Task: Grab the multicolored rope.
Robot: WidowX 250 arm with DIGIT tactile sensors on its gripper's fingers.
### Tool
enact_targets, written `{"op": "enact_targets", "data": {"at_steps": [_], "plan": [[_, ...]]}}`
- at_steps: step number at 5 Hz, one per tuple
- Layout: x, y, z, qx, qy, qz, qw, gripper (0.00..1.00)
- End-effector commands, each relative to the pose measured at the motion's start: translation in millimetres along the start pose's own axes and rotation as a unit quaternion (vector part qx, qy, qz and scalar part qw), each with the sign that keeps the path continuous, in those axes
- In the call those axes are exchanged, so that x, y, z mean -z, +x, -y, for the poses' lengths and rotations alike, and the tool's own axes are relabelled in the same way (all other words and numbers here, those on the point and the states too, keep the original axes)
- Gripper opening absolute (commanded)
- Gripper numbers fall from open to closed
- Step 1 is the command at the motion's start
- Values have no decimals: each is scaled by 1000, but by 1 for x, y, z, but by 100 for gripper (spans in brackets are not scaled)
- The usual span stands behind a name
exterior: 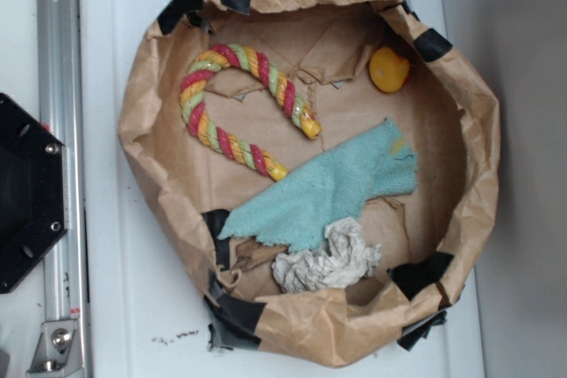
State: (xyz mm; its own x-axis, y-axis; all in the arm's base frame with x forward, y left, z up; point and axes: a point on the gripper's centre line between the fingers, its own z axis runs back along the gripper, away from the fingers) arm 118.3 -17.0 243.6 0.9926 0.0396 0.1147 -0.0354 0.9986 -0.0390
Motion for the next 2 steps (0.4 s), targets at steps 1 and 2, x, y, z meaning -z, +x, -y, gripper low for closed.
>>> {"op": "enact_targets", "data": {"at_steps": [1,2], "plan": [[0,0,0,0,0,0,1000,100],[24,49,-30,3,9,9,1000,100]]}}
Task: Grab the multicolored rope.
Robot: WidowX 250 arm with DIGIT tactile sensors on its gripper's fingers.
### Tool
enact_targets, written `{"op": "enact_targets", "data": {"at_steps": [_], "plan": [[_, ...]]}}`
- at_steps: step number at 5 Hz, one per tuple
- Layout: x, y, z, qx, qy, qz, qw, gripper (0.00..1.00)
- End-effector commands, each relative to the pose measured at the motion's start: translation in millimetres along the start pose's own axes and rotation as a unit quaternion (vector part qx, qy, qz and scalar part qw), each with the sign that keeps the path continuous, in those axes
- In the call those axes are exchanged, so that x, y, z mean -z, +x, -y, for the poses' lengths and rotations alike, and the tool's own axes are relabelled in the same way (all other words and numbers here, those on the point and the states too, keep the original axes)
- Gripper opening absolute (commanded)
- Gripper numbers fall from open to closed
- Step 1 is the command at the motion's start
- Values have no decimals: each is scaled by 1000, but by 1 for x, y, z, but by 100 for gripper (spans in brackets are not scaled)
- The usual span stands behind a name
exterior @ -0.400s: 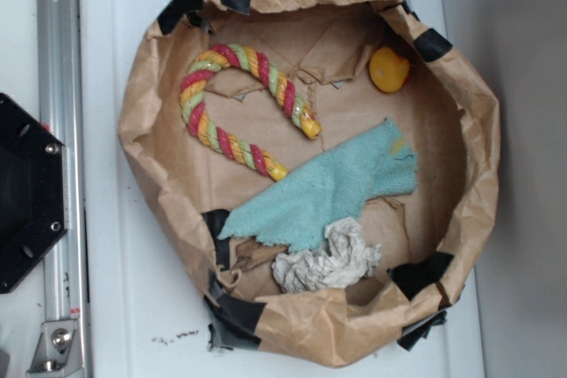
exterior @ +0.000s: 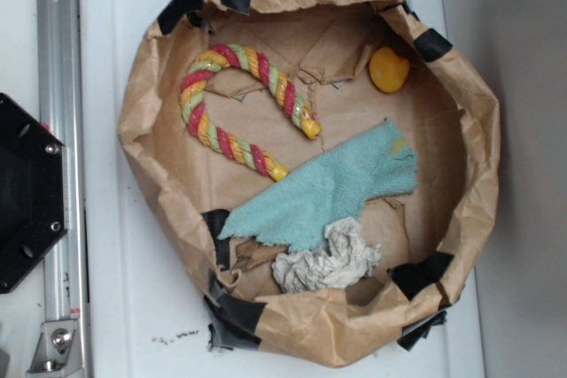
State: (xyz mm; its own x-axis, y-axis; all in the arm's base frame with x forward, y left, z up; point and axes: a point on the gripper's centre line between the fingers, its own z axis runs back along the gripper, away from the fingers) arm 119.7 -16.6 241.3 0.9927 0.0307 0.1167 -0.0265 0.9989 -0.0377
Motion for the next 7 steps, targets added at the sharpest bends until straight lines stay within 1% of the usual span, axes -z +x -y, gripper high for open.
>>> {"op": "enact_targets", "data": {"at_steps": [1,2,3,4,5,6,7], "plan": [[45,96,-50,-5,6,28,1000,100],[81,144,-58,28,-12,29,999,100],[136,142,-37,146,-12,-17,989,100],[186,117,-9,199,-20,-69,977,100],[216,93,-2,200,-49,-94,974,100],[244,71,6,205,-21,-117,972,100],[253,70,4,185,-41,-127,974,100]]}}
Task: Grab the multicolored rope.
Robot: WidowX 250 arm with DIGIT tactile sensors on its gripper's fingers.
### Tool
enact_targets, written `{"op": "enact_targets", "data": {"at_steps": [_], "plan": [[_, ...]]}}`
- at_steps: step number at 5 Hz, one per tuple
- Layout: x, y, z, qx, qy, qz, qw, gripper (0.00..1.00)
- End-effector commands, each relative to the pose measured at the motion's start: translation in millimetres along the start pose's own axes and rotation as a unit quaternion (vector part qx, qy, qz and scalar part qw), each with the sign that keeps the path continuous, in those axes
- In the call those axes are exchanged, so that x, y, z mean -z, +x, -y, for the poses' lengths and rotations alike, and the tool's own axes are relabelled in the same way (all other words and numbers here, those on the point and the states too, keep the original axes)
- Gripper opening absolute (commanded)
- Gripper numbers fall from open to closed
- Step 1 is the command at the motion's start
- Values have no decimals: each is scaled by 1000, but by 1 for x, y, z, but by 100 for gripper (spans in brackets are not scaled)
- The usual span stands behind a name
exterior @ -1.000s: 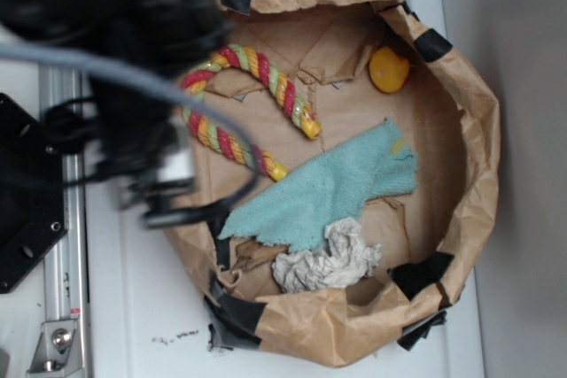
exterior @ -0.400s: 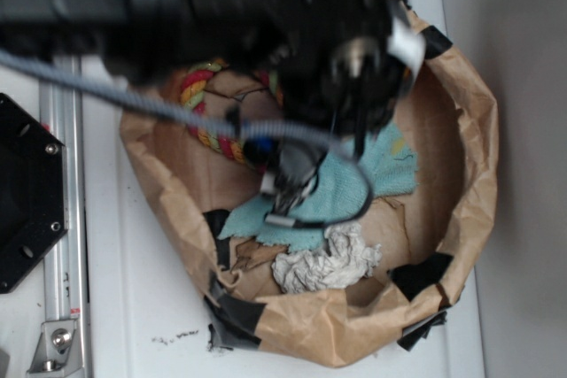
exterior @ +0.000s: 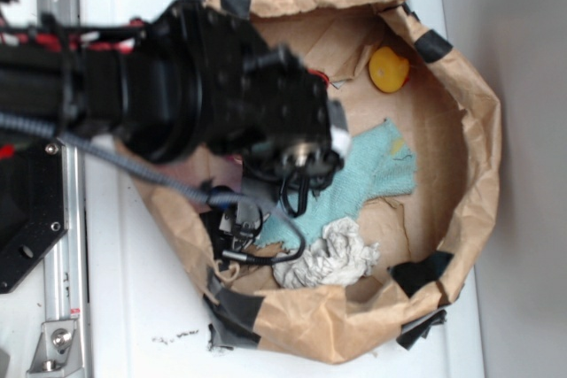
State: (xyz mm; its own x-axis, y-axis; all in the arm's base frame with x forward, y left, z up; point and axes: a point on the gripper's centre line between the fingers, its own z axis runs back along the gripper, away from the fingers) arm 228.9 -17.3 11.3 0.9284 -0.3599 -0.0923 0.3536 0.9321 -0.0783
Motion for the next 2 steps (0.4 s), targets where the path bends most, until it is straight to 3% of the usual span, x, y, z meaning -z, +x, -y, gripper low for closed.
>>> {"op": "enact_targets", "data": {"at_steps": [1,2], "plan": [[27,-15,24,1,-16,-28,999,0],[27,-22,30,9,-3,-25,1000,0]]}}
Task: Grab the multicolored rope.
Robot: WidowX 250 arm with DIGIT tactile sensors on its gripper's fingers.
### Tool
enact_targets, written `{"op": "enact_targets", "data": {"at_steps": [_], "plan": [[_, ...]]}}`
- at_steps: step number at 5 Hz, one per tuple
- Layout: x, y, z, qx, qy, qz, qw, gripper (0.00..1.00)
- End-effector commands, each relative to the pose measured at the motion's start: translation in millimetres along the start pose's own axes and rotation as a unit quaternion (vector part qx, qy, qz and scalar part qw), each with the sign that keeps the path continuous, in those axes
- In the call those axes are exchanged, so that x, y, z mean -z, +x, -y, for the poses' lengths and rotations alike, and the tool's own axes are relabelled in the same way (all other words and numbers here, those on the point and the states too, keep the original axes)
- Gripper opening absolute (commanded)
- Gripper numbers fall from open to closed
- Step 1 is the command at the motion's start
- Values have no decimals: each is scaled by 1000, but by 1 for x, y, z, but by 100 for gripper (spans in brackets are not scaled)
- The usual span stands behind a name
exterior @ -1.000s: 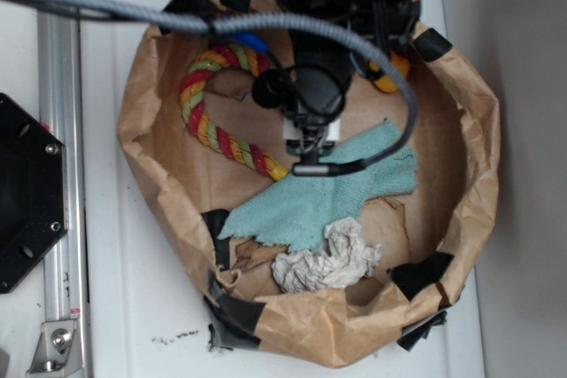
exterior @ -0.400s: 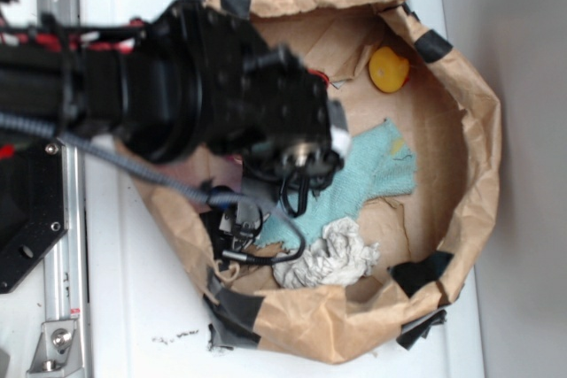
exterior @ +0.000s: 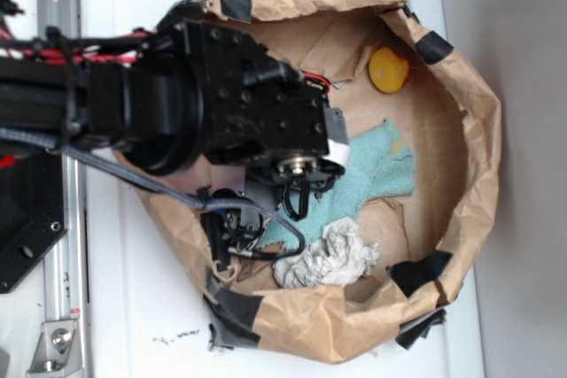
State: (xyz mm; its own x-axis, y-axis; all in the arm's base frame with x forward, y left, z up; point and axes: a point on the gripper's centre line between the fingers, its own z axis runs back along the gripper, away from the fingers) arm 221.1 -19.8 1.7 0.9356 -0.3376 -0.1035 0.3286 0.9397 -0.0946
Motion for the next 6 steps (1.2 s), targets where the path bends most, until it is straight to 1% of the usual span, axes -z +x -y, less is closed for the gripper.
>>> {"op": "enact_targets", "data": {"at_steps": [1,2,3,4,5,6], "plan": [[7,-18,25,23,12,-6,1000,0],[-7,-18,23,31,32,7,999,0],[-26,-18,22,37,36,29,998,0],[-33,-15,22,42,38,38,998,0],[-43,-13,20,38,54,44,997,0],[-97,-8,0,-19,92,81,992,0]]}}
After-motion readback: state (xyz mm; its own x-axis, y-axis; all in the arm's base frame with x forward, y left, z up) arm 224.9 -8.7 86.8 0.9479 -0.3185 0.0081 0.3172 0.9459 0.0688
